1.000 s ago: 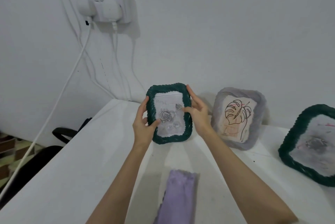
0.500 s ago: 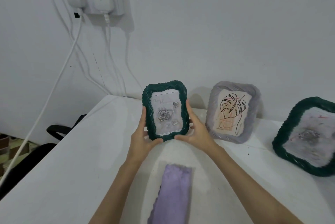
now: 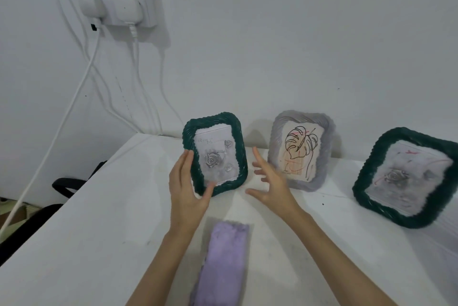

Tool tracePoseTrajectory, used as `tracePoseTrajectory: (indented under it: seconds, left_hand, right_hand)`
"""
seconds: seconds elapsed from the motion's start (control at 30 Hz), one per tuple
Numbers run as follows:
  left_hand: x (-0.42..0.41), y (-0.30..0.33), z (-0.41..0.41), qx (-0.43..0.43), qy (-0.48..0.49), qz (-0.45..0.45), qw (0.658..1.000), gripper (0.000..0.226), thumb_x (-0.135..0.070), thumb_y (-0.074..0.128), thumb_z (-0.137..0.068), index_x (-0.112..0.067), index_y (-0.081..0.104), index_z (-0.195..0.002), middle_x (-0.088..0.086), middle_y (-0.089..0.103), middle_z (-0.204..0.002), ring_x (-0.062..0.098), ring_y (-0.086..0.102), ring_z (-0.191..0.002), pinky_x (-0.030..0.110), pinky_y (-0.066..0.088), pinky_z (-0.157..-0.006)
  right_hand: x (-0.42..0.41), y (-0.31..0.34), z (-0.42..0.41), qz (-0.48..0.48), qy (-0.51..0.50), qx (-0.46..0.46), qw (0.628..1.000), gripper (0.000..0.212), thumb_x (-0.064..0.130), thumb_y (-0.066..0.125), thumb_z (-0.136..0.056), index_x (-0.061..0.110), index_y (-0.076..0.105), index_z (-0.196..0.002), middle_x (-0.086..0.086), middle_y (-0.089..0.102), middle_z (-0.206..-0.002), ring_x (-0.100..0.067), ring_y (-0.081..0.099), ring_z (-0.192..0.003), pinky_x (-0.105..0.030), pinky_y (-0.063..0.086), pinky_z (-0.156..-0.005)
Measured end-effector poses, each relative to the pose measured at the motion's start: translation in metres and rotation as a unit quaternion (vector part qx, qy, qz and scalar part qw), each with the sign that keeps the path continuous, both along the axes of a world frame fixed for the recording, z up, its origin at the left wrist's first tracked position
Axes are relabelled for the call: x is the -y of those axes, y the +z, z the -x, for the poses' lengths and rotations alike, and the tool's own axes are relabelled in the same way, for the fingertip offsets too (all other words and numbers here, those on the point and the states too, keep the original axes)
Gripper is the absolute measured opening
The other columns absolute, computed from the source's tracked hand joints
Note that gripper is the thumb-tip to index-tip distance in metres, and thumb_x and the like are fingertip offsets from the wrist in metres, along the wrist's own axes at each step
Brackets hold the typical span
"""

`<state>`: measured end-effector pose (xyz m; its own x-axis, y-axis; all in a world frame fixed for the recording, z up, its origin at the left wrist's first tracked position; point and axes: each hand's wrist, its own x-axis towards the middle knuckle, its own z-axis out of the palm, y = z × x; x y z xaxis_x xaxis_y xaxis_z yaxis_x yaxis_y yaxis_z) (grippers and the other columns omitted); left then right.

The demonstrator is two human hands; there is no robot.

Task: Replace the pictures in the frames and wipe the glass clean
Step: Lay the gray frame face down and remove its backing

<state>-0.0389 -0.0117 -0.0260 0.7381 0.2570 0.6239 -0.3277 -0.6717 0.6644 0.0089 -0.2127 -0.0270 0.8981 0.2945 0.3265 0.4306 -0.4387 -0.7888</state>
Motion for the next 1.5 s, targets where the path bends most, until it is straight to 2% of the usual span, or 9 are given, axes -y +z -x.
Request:
tracePoseTrajectory:
  seconds: [0.13,0.27,0.37,0.63,0.73,0.93,1.13,1.27,1.5]
  left_hand:
    - [0.047,0.008,-0.011,0.041,-0.094,-0.029,0.994,0.053,-0.015,0.058,-0.085,-0.02,0.037,-0.133,0.002,0.048,-0.131,-0.001,0.035,-0.126,0.019,0.03,-0.109]
    - [0.092,0.016,-0.038,-0.094,-0.196,0.011,0.976,0.055,-0.004,0.059,-0.085,-0.017,0.038,-0.135,0.003,0.048,-0.127,0.011,0.045,-0.118,0.036,0.039,-0.104]
    - [0.116,0.019,-0.063,-0.169,-0.237,0.052,0.955,0.073,-0.007,0.061,-0.085,-0.015,0.02,-0.144,0.006,0.034,-0.143,0.018,0.034,-0.131,0.039,0.031,-0.111]
    - [0.125,0.019,-0.077,-0.224,-0.299,0.139,0.917,0.095,0.012,0.064,-0.076,-0.026,0.011,-0.146,0.002,0.034,-0.146,0.015,0.046,-0.113,0.014,0.045,-0.081]
    - [0.123,0.025,-0.064,-0.202,-0.302,0.164,0.917,0.095,0.019,0.063,-0.071,-0.031,0.021,-0.14,0.003,0.041,-0.142,0.02,0.052,-0.111,0.008,0.049,-0.073]
    - [0.107,0.04,-0.011,-0.165,-0.334,0.216,0.902,0.085,0.014,0.07,-0.068,-0.024,0.038,-0.137,-0.004,0.05,-0.13,0.012,0.053,-0.118,0.019,0.054,-0.084]
    - [0.123,0.046,0.035,-0.112,-0.317,0.124,0.934,0.082,0.016,0.058,-0.075,-0.042,0.041,-0.129,-0.023,0.051,-0.124,0.005,0.056,-0.115,0.027,0.052,-0.091]
    - [0.135,0.041,0.054,-0.114,-0.324,0.082,0.936,0.088,0.008,0.059,-0.079,-0.06,0.031,-0.126,-0.028,0.052,-0.123,0.009,0.059,-0.11,0.022,0.051,-0.088]
    - [0.142,0.058,0.066,-0.049,-0.269,0.161,0.948,0.052,-0.023,0.066,-0.081,-0.036,0.043,-0.127,-0.019,0.05,-0.125,-0.001,0.047,-0.12,0.022,0.04,-0.1]
  right_hand:
    - [0.041,0.003,0.016,-0.043,-0.093,0.08,0.991,0.072,-0.006,0.067,-0.076,0.029,0.038,-0.132,-0.002,0.058,-0.107,-0.004,0.054,-0.094,-0.017,0.048,-0.086]
    - [0.078,0.015,0.016,-0.073,-0.263,0.127,0.954,0.051,-0.007,0.055,-0.084,0.025,0.051,-0.122,0.001,0.053,-0.103,-0.008,0.052,-0.089,-0.015,0.045,-0.081]
    - [0.097,0.016,0.009,-0.048,-0.329,0.112,0.936,0.053,-0.004,0.052,-0.084,0.022,0.046,-0.13,-0.002,0.044,-0.114,-0.022,0.05,-0.104,-0.035,0.047,-0.091]
    - [0.112,0.025,0.002,-0.049,-0.196,-0.065,0.977,0.091,-0.011,0.052,-0.082,0.053,0.01,-0.132,0.016,0.052,-0.101,-0.012,0.047,-0.065,-0.021,0.048,-0.052]
    - [0.113,0.029,0.013,-0.046,-0.195,-0.078,0.977,0.092,-0.01,0.053,-0.082,0.051,0.009,-0.135,0.007,0.052,-0.097,-0.016,0.048,-0.066,-0.034,0.053,-0.057]
    - [0.123,0.038,0.055,-0.048,-0.153,-0.101,0.982,0.092,0.001,0.063,-0.082,0.048,0.008,-0.138,0.0,0.054,-0.113,-0.016,0.06,-0.077,-0.025,0.054,-0.068]
    - [0.113,0.096,0.076,-0.065,-0.231,0.004,0.971,0.05,0.028,0.048,-0.094,0.038,0.029,-0.14,-0.005,0.061,-0.082,-0.013,0.053,-0.067,-0.028,0.048,-0.067]
    - [0.103,0.133,0.08,0.015,-0.246,0.01,0.969,0.03,0.052,0.046,-0.088,0.038,0.057,-0.112,0.011,0.06,-0.071,-0.008,0.057,-0.071,-0.029,0.046,-0.068]
    - [0.134,0.135,0.108,-0.028,-0.184,-0.05,0.981,0.028,0.008,0.062,-0.078,0.028,0.066,-0.097,-0.003,0.064,-0.059,-0.017,0.053,-0.053,-0.032,0.044,-0.058]
